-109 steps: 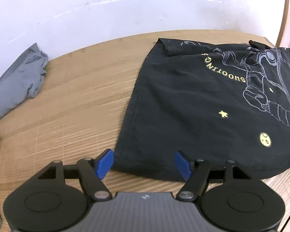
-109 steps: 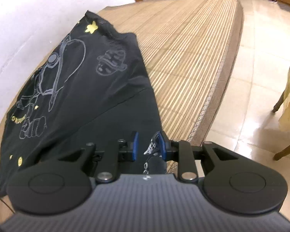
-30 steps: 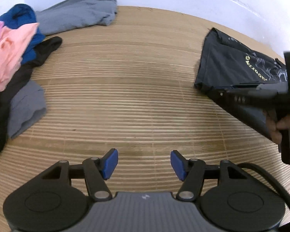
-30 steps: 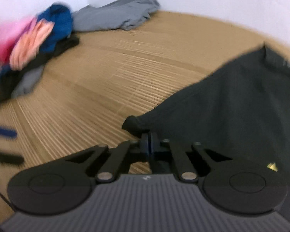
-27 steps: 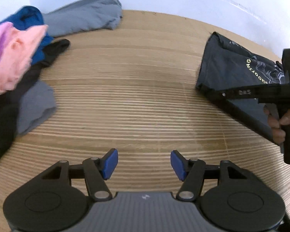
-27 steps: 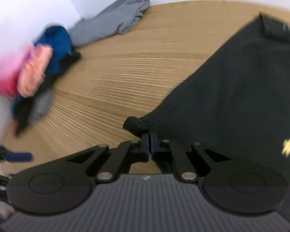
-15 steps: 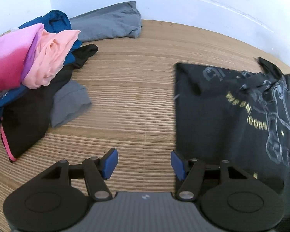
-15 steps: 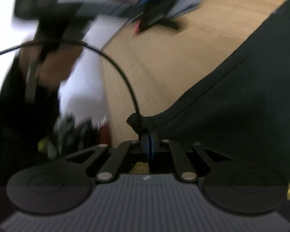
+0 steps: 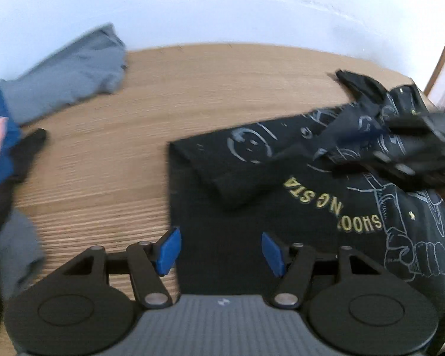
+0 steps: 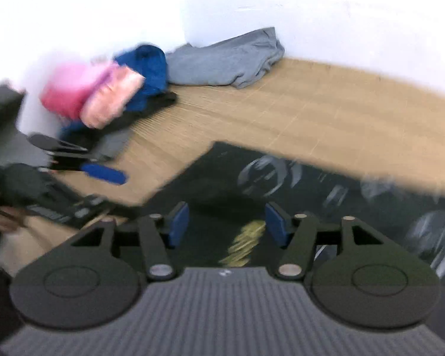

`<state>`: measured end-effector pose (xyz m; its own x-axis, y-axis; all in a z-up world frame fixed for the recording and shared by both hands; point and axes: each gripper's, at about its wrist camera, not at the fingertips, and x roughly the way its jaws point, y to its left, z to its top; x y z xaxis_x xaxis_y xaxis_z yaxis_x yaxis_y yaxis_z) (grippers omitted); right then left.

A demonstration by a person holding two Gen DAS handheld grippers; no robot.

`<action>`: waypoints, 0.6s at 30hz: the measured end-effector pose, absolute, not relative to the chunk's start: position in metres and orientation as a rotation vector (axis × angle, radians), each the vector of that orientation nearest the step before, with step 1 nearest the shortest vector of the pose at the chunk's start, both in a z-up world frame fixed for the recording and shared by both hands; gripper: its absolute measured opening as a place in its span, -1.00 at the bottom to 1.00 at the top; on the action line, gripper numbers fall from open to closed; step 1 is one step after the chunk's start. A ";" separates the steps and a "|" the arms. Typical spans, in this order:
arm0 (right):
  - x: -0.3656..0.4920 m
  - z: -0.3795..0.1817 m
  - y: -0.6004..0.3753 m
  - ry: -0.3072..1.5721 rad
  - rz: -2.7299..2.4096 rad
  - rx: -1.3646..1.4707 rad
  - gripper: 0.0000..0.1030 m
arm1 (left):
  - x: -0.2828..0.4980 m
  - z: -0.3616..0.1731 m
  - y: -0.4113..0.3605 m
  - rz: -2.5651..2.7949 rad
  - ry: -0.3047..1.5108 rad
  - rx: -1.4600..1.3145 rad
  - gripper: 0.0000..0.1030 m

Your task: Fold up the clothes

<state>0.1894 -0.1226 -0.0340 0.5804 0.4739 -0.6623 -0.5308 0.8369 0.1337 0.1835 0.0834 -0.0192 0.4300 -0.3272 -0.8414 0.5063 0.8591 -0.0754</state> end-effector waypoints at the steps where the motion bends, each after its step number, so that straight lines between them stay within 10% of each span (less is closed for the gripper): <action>1: 0.198 -0.040 -0.116 0.752 0.608 -0.144 0.18 | 0.183 -0.025 0.078 -0.529 1.017 0.204 0.22; 7: 0.233 -0.082 -0.073 0.836 0.804 -0.462 0.06 | 0.166 -0.054 0.067 -0.508 1.074 0.222 0.25; 10: 0.257 -0.077 -0.069 0.822 0.863 -0.517 -0.90 | 0.163 -0.054 0.071 -0.484 1.072 0.191 0.25; 18: 0.399 -0.042 -0.060 0.623 0.628 -0.466 -0.91 | 0.161 -0.055 0.066 -0.442 1.076 0.175 0.31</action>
<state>0.3988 -0.0596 -0.0415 0.6403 0.3950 -0.6588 -0.6621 0.7186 -0.2126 0.1612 0.0664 -0.0552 0.3976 -0.2635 -0.8789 0.4308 0.8993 -0.0748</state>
